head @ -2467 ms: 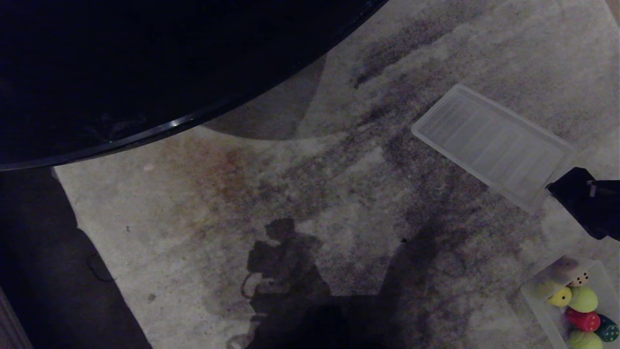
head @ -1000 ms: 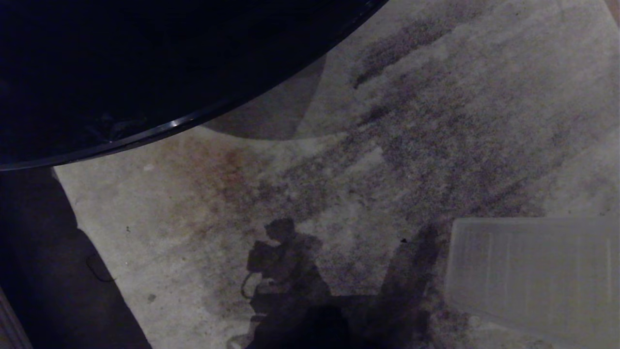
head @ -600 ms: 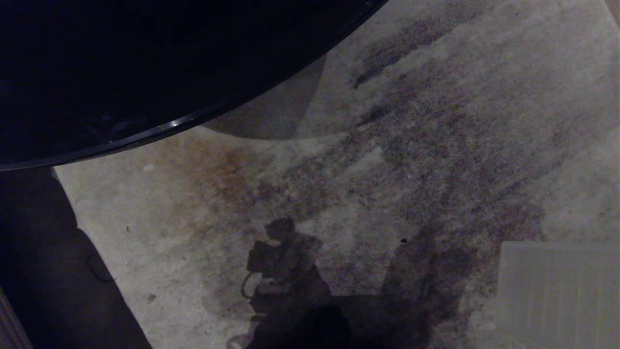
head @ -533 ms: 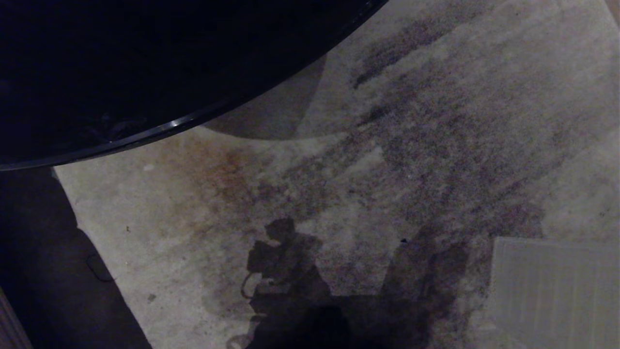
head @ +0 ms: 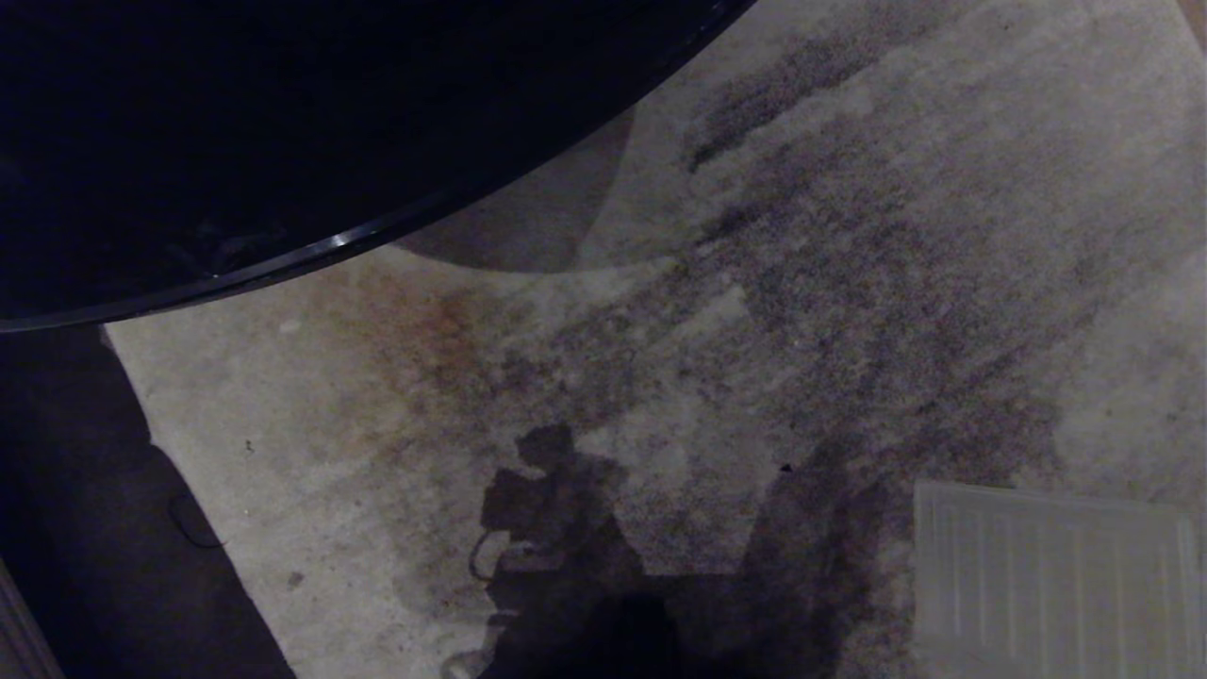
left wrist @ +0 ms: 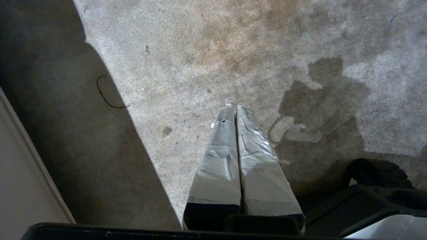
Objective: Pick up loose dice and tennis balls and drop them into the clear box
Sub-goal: Close the lid
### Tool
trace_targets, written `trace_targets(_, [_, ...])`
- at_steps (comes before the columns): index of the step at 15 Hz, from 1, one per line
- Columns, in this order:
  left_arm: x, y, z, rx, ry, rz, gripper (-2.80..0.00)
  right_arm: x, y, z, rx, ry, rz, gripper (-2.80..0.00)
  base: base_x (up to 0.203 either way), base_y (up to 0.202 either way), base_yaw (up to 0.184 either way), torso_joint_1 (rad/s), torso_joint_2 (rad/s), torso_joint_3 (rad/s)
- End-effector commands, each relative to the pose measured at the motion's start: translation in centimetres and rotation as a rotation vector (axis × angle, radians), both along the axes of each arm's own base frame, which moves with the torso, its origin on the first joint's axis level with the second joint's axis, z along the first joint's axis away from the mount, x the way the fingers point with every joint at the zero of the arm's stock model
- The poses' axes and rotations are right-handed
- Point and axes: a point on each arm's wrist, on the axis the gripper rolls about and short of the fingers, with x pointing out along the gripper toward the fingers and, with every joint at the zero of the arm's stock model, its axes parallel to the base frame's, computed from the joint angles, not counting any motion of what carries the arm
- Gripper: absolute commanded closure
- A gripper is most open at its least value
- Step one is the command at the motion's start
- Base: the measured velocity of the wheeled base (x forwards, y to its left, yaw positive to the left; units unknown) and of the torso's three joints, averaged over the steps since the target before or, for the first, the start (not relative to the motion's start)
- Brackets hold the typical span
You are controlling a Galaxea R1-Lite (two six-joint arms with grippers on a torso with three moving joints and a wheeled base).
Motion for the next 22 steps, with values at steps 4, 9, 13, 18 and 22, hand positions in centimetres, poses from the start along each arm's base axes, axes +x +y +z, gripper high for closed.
trace_targets(4, [0.0, 0.0, 0.0, -0.001, 0.002, 0.001, 0.00, 0.0, 0.0, -0.1, -0.063, 0.007, 0.033, 0.00, 0.000, 0.000, 0.000, 0.000, 0.00, 0.000])
trace_targets(9, [0.0, 0.0, 0.0, -0.001, 0.002, 0.001, 0.00, -0.4, 0.0, -0.2, -0.061, -0.034, 0.065, 0.00, 0.000, 0.000, 0.000, 0.000, 0.00, 0.000])
trace_targets(13, [0.0, 0.0, 0.0, -0.001, 0.002, 0.001, 0.00, -1.3, 0.0, -0.3, -0.045, -0.112, 0.111, 0.00, 0.000, 0.000, 0.000, 0.000, 0.00, 0.000])
trace_targets(18, [0.0, 0.0, 0.0, -0.001, 0.003, 0.001, 0.00, -2.4, -0.1, -1.2, -0.067, -0.217, 0.094, 0.00, 0.000, 0.000, 0.000, 0.000, 0.00, 0.000])
trace_targets(22, [0.0, 0.0, 0.0, -0.001, 0.003, 0.001, 0.00, -2.4, -0.1, -1.3, -0.055, -0.211, 0.088, 0.00, 0.000, 0.000, 0.000, 0.000, 0.00, 0.000])
